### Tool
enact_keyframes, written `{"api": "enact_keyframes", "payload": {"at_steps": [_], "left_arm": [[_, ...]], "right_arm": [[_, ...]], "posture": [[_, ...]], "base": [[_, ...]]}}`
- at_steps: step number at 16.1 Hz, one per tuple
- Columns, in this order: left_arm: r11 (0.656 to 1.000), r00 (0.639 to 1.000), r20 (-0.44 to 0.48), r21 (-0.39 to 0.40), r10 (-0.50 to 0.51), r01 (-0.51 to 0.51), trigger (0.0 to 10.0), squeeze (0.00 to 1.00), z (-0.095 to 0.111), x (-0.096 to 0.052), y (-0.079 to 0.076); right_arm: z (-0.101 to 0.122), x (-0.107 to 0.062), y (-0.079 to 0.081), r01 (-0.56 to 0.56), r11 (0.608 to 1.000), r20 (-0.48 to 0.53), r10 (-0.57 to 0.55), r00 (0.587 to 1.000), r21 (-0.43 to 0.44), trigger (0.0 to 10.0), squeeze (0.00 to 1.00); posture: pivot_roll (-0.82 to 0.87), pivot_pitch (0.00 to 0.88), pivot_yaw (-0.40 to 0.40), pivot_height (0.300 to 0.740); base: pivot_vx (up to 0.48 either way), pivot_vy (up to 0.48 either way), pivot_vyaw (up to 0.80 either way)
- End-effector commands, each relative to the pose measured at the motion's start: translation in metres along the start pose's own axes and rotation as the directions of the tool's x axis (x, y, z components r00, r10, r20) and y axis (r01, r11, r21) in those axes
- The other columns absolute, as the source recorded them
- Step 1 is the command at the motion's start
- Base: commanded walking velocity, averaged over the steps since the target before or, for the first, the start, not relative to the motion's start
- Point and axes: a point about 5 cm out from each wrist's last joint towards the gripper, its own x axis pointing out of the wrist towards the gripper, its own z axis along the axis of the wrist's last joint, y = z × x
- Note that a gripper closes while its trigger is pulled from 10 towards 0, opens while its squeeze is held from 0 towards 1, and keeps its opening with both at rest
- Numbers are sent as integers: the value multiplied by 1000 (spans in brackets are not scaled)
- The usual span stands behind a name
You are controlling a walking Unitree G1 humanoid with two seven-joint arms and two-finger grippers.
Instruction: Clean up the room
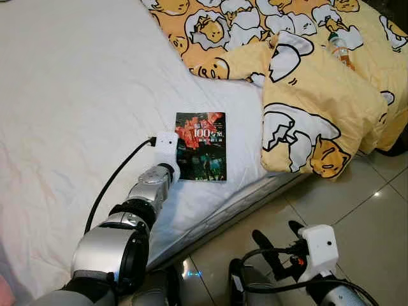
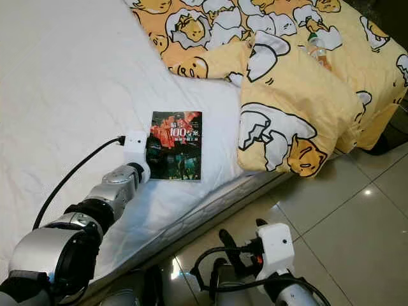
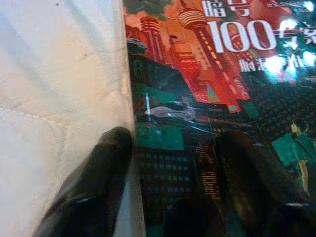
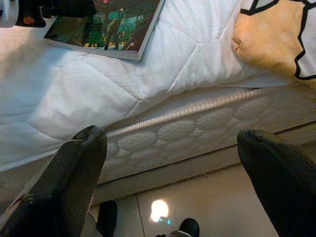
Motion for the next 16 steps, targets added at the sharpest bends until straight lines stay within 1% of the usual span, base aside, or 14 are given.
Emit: {"api": "enact_keyframes", "payload": {"at_steps": [1,3,4,6,8,11,14,15,16], "left_arm": [[999,995,-90,11,-33,34,0,0,-23,-3,-7],[999,994,-103,20,-46,48,0,0,-25,-3,-9],[997,989,-127,27,-69,73,0,0,-29,-3,-11],[994,981,-165,19,-105,109,0,0,-34,-4,-14],[992,974,-195,20,-116,123,0,0,-40,-6,-13],[993,970,-214,9,-112,116,0,0,-46,-8,-10],[996,974,-212,-55,-82,72,0,0,-48,-9,-4],[995,977,-203,-86,-69,52,0,0,-47,-9,-2],[993,983,-179,-121,-41,20,0,0,-42,-8,4]], "right_arm": [[-2,-3,0,-7,1000,-19,7,1000,5,10000,0],[-2,-4,0,-10,1000,-28,11,1000,4,10000,0],[1,-2,-8,20,1000,-22,-20,1000,4,10000,0],[3,-1,-12,29,1000,-18,-29,999,8,10000,0],[2,-1,-9,22,1000,-23,-22,999,10,10000,0],[0,0,-6,13,1000,-30,-12,999,13,10000,0],[-1,1,-7,10,1000,-38,-10,999,11,10000,0],[-1,1,-8,11,1000,-39,-10,999,9,10000,0],[-1,1,-8,11,1000,-39,-11,999,8,10000,0]], "posture": [[-288,274,-13,740],[-287,276,-15,740],[-286,279,-15,740],[-287,278,-11,740],[-284,270,-10,740],[-284,264,-12,740],[-281,257,-15,740],[-282,256,-15,740],[-282,256,-15,740]], "base": [[0,0,0],[0,0,0],[0,0,0],[0,0,0],[0,0,0],[0,0,0],[0,0,0],[0,0,0],[0,0,0]]}}
